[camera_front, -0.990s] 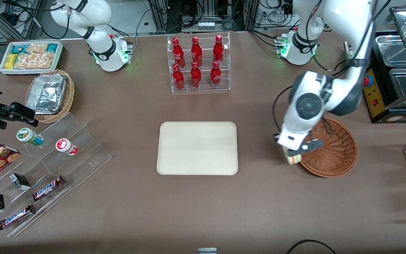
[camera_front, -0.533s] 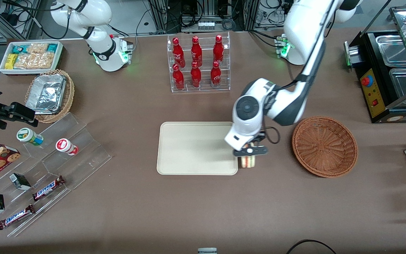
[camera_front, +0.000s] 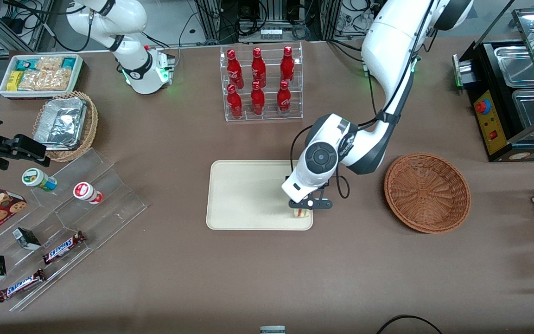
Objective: Place sandwich from basket to tray
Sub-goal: 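Lift the sandwich and carry it over the white tray, then lower the sandwich onto the tray and open the left gripper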
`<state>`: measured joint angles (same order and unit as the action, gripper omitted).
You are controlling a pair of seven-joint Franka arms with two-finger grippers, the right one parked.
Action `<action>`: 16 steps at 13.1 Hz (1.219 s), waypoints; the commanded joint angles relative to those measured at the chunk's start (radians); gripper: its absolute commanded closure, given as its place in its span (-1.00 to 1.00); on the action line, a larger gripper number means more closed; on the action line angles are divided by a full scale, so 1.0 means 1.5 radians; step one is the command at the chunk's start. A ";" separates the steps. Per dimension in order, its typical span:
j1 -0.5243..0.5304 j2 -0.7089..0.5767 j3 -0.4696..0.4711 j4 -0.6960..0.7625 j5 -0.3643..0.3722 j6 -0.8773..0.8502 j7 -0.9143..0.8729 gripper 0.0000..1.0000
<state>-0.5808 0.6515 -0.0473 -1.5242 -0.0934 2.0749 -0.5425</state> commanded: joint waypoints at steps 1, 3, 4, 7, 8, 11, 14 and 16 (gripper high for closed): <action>-0.007 0.071 -0.003 0.065 -0.007 0.018 -0.027 0.45; -0.024 0.073 -0.005 0.064 -0.006 0.018 -0.027 0.45; -0.021 0.073 -0.006 0.065 -0.009 0.019 -0.028 0.46; -0.025 0.075 -0.005 0.064 -0.006 0.015 -0.029 0.42; -0.025 0.078 -0.005 0.064 -0.004 0.014 -0.028 0.36; -0.026 0.090 -0.005 0.065 -0.003 0.017 -0.029 0.06; -0.026 0.086 -0.005 0.064 0.001 0.014 -0.029 -0.50; -0.024 0.064 -0.003 0.064 0.002 0.010 -0.037 -1.00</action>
<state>-0.6090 0.7749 -0.0622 -1.4444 -0.0954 2.1089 -0.5732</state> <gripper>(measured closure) 0.198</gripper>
